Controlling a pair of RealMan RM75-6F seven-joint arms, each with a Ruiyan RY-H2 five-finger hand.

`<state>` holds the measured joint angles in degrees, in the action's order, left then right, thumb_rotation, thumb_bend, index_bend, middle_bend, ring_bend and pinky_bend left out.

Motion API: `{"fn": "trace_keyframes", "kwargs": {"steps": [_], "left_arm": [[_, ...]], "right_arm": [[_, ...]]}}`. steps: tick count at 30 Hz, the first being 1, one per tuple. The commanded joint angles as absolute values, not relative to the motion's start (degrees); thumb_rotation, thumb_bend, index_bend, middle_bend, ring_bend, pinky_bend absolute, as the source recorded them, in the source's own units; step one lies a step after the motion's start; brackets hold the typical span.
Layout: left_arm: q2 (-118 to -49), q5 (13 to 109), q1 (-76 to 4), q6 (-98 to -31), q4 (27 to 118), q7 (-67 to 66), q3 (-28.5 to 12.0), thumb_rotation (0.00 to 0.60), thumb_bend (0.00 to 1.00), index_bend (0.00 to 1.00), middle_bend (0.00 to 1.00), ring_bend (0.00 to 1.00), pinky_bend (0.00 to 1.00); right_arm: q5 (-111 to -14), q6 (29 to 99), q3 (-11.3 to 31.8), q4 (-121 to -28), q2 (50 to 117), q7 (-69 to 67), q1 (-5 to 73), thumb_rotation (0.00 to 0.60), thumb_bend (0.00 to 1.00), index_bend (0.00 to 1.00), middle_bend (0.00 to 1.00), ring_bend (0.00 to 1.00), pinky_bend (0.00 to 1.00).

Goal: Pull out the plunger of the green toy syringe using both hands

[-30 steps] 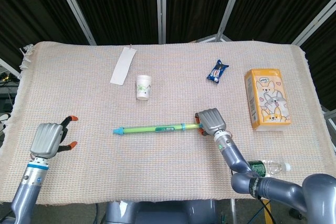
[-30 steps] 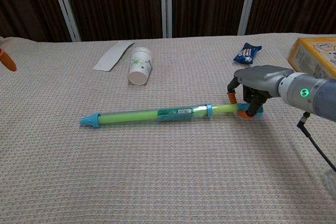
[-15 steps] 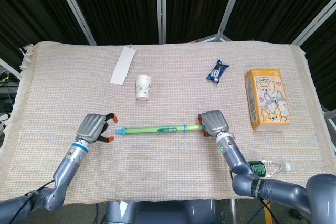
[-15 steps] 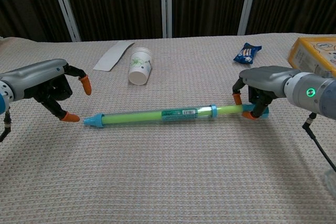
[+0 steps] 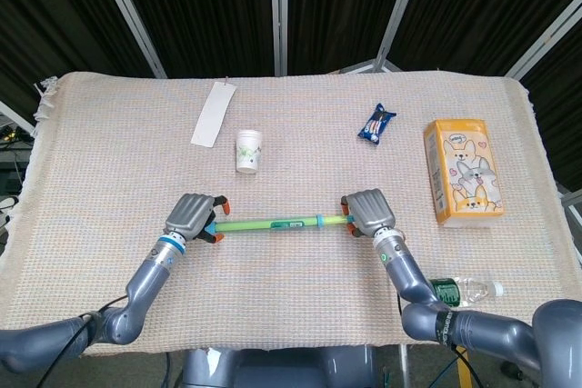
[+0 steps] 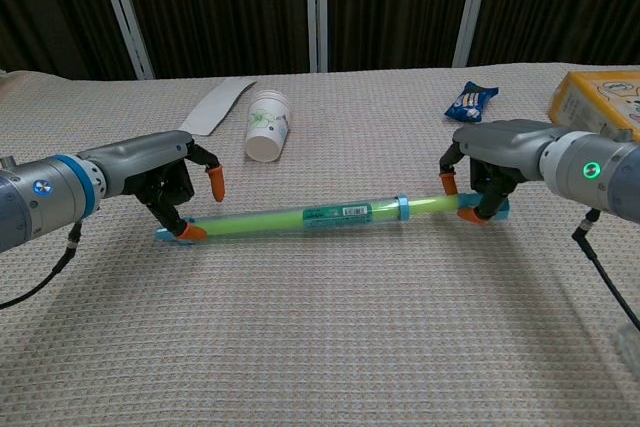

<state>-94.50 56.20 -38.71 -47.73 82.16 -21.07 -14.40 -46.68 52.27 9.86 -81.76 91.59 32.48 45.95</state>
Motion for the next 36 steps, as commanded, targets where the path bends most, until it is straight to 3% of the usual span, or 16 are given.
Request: {"fn": "trace_keyframes", "kwargs": {"steps": [1,13,17,20,36], "left_arm": [[-95.57,54.54,-39.81,-46.54,80.98,-21.12,-14.1,0.6,0.23,0.44,0.94,0.86,1.0],[-97.41,50.53,-42.16,-46.23,78.02,-22.03,-13.42,0.6,0.28,0.47,0.94,0.86,1.0],[-97.5,49.81,-42.63,-46.46,78.08,-22.14,-13.27,0.6,0.43,0.63,0.94,0.86,1.0],[-97.35,49.4,-42.92,-47.15,78.46,-22.43,-13.15,0.6,0.48,0.72,0.94,0.86,1.0],[-92.66,47.6,-41.79,-49.92,81.88,-22.92,-11.54,0.6,0.48,0.81,0.95,0.86,1.0]], "right_arm": [[-46.68,52.22,9.64,-81.76,91.49,32.54,46.0,0.6,0.52,0.7,1.0,1.0,1.0],[-46.81,51.74,9.4,-80.87,91.42,31.53,46.28,0.6,0.52,0.71,1.0,1.0,1.0],[-46.82,51.61,9.33,-80.6,91.41,31.12,46.28,0.6,0.52,0.71,1.0,1.0,1.0],[-46.99,51.73,9.29,-80.65,91.17,30.78,46.2,0.6,0.52,0.71,1.0,1.0,1.0],[-50.03,54.54,8.7,-84.95,86.23,27.7,43.55,0.6,0.52,0.71,1.0,1.0,1.0]]}}
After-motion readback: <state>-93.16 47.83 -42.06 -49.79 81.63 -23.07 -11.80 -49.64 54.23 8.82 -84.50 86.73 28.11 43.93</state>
